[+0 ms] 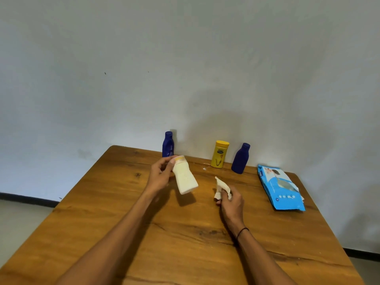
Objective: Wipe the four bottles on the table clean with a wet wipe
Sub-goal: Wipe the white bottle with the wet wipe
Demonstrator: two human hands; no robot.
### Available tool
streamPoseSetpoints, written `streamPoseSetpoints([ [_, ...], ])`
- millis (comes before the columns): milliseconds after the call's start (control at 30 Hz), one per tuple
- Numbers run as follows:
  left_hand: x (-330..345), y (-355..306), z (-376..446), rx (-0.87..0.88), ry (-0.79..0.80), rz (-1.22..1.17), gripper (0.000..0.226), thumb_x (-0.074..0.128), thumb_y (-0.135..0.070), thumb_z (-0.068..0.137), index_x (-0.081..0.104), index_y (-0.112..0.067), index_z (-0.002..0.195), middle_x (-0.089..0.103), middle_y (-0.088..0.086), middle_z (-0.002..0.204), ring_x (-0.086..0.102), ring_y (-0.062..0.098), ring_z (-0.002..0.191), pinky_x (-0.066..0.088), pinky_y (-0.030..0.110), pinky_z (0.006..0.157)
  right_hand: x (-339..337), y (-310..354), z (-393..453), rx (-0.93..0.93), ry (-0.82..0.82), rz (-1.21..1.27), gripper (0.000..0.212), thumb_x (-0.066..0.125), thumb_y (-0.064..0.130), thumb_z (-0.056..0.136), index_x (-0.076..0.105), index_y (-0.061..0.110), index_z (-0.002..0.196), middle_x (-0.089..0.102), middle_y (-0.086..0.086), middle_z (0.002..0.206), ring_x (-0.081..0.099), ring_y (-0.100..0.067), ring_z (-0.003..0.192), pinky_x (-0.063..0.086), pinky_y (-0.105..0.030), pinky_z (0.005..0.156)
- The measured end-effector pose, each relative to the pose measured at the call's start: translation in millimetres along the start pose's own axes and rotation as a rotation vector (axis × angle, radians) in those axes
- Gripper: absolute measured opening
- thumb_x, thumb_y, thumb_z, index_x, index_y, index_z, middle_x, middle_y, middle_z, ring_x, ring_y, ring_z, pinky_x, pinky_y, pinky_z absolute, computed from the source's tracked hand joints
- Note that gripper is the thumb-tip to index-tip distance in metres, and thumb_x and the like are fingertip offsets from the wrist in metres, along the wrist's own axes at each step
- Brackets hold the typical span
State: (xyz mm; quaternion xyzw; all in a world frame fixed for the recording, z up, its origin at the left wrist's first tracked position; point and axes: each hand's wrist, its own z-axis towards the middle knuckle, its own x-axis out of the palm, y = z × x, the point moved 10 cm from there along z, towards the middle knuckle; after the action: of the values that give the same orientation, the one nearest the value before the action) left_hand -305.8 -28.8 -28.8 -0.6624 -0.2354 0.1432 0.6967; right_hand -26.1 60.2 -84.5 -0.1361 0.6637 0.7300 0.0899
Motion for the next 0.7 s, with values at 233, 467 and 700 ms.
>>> streamPoseSetpoints([
  [233, -1.0, 10.6, -68.5, -0.062, 0.058, -0.007, 0.023, 0.065, -0.027, 0.101, 0.071, -0.029, 0.123, 0.073, 0.0, 0.122, 0.074, 0.016, 0.108, 0.064, 0.037, 0.084, 9.3, 11.7, -65.7, 0.206, 0.11, 0.429, 0.017, 0.065, 0.004, 0.099, 0.065, 0.014, 0.113, 0.072, -0.008, 0.11, 0.073, -0.028, 0.091, 0.062, -0.046, 0.08],
  [467, -3.0, 20.9, -96.1, -0.081, 0.1, 0.035, 0.022, 0.071, -0.034, 0.096, 0.077, -0.033, 0.117, 0.075, -0.004, 0.123, 0.07, 0.021, 0.118, 0.059, 0.053, 0.099, -11.2, 86.1, -78.8, -0.121, 0.137, 0.083, 0.022, 0.075, 0.005, 0.09, 0.073, 0.023, 0.103, 0.072, 0.009, 0.104, 0.066, -0.007, 0.101, 0.057, -0.027, 0.086],
  [700, 6.5, 5.0, -108.6, 0.023, 0.146, 0.127, 0.025, 0.071, -0.033, 0.097, 0.076, -0.03, 0.121, 0.075, -0.007, 0.122, 0.068, 0.016, 0.12, 0.06, 0.046, 0.099, 7.4, 155.5, -106.6, -0.605, 0.197, -0.251, 0.018, 0.068, 0.002, 0.092, 0.069, 0.016, 0.103, 0.061, 0.004, 0.111, 0.058, -0.004, 0.102, 0.048, -0.012, 0.085],
])
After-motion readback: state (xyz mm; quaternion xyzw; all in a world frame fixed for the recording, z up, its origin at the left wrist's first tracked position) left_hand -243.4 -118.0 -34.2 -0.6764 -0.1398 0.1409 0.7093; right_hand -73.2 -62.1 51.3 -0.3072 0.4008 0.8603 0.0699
